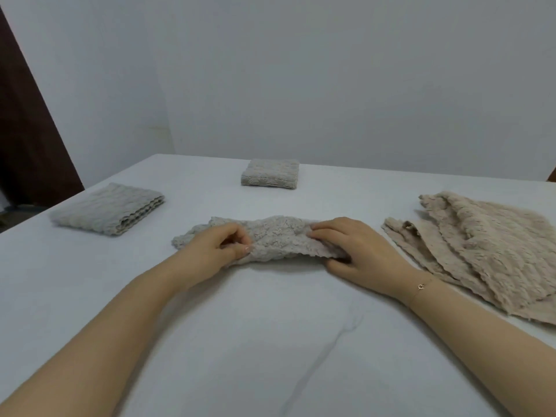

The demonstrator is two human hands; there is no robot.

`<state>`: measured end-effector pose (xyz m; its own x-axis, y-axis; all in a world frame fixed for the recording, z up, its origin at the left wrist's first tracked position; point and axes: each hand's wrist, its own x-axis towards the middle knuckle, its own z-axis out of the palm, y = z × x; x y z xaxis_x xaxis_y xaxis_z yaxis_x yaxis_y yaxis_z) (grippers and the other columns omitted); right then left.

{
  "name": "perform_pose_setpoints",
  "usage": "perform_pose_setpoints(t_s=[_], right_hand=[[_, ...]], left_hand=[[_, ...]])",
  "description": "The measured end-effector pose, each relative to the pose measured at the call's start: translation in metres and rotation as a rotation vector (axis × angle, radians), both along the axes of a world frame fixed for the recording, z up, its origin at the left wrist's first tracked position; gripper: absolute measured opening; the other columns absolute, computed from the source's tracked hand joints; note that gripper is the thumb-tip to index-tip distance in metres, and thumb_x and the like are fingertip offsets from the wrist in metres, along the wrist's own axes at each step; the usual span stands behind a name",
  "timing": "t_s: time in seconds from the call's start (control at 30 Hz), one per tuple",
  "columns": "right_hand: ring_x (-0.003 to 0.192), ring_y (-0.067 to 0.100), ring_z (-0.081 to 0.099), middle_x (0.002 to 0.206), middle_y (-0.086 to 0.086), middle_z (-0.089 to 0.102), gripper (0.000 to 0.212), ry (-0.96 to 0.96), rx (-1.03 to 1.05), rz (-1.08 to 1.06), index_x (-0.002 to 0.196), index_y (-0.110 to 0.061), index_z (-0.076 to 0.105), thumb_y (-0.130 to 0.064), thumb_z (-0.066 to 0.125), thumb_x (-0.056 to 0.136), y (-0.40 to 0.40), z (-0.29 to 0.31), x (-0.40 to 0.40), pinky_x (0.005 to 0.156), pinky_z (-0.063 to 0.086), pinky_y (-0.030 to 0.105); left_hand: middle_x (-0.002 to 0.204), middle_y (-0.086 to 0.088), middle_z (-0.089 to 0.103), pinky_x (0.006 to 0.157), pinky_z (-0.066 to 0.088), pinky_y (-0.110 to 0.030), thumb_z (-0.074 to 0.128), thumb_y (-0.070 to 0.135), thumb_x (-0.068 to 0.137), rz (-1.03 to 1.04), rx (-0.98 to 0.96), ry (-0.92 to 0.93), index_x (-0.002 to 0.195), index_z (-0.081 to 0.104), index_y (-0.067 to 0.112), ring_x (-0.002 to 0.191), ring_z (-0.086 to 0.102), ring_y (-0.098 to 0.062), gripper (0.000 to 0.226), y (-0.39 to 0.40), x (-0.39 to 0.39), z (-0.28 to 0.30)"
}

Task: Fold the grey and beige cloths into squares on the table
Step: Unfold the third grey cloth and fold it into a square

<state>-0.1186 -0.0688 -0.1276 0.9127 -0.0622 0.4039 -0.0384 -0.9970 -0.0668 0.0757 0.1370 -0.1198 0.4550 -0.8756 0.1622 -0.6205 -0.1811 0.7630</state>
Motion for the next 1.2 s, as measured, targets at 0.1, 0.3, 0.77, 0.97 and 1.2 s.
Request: perform_pose_setpoints(t_s=[0.1, 0.3, 0.77, 0.97, 1.2], right_hand=[[0.119, 0.012, 0.047, 0.130, -0.003, 0.057, 0.052, -0.025, 0.057, -0.054, 0.127, -0.018, 0.058, -0.028, 0.055, 0.076, 0.000, -0.003, -0.001, 0.100, 0.030, 0.017], [0.104, 0.003, 0.055, 0.110, -0.014, 0.064, 0.031, -0.074, 0.290, -0.075, 0.113, -0.024, 0.066, -0.018, 0.060, 0.083, -0.002, -0.007, -0.005, 0.090, 0.037, 0.008], [0.073, 0.026, 0.069, 0.088, 0.018, 0.073, 0.031, -0.331, 1.580, -0.097, 0.094, 0.003, 0.069, -0.021, 0.070, 0.075, 0.007, 0.003, -0.002, 0.070, 0.057, 0.032], [0.053, 0.017, 0.066, 0.074, 0.010, 0.073, 0.016, -0.370, 1.569, -0.133, 0.086, -0.001, 0.068, -0.014, 0.059, 0.088, 0.008, 0.007, -0.001, 0.044, 0.054, 0.023], [0.052, 0.013, 0.065, 0.067, 0.005, 0.072, 0.016, -0.406, 1.623, -0.141, 0.083, -0.002, 0.066, -0.014, 0.058, 0.090, 0.007, 0.009, 0.000, 0.044, 0.053, 0.021]], left_hand=[[0.080, 0.002, 0.060, 0.053, 0.039, -0.011, 0.063, 0.009, 0.089, 0.066, 0.036, 0.049, 0.097, 0.063, 0.014, 0.060, 0.050, 0.000, 0.010, 0.018, 0.020, 0.009], [0.077, -0.001, 0.059, 0.051, 0.039, -0.011, 0.064, 0.013, 0.089, 0.136, -0.002, 0.037, 0.093, 0.068, 0.015, 0.062, 0.048, -0.009, 0.007, 0.022, 0.026, 0.004], [0.046, 0.012, 0.030, 0.049, 0.021, -0.022, 0.045, 0.024, 0.099, 0.197, -0.006, -0.051, 0.064, 0.040, 0.013, 0.043, 0.028, -0.005, 0.037, 0.026, 0.028, 0.009], [0.084, 0.024, 0.069, 0.066, 0.044, -0.005, 0.071, 0.066, 0.058, 0.001, 0.084, 0.170, 0.090, 0.070, 0.034, 0.075, 0.062, 0.008, 0.045, 0.037, 0.018, 0.021], [0.067, 0.007, 0.068, 0.057, 0.040, -0.009, 0.075, 0.020, 0.079, 0.053, 0.081, 0.080, 0.081, 0.072, 0.023, 0.060, 0.057, -0.004, 0.004, 0.038, 0.027, 0.017]])
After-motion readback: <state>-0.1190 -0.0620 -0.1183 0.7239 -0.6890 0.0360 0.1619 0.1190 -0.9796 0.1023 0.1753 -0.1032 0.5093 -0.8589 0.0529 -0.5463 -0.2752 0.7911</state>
